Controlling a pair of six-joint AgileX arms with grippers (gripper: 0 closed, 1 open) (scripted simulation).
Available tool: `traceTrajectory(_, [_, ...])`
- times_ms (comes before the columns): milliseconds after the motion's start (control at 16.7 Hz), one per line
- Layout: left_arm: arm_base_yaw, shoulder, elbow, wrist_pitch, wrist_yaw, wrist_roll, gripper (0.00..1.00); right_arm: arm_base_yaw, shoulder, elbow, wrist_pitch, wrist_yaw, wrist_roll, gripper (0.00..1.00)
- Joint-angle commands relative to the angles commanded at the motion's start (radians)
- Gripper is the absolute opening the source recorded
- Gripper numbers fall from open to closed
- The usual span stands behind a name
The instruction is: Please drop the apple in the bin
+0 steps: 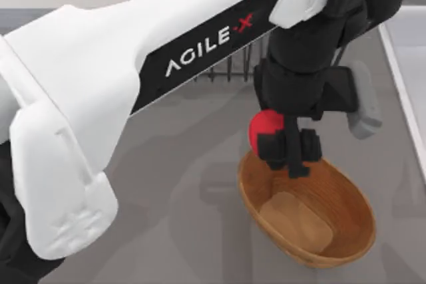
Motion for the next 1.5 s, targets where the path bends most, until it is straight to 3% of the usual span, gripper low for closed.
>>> traceTrajectory(240, [-0.104, 0.061, 0.131, -0.001, 0.014, -0.052, 0.00, 0.000, 0.000, 0.000, 0.000, 0.000, 0.000, 1.00])
traceTrajectory(600, [-0.105, 0.059, 0.131, 0.001, 0.015, -0.052, 0.00, 0.000, 0.000, 0.000, 0.000, 0.000, 0.000, 1.00])
traceTrajectory(1200, [-0.100, -0.016, -0.267, 0.317, 0.011, -0.049, 0.00, 0.000, 0.000, 0.000, 0.000, 0.000, 0.000, 1.00])
traceTrajectory(1500, [-0.100, -0.022, -0.293, 0.343, 0.014, -0.048, 0.00, 0.000, 0.000, 0.000, 0.000, 0.000, 0.000, 1.00])
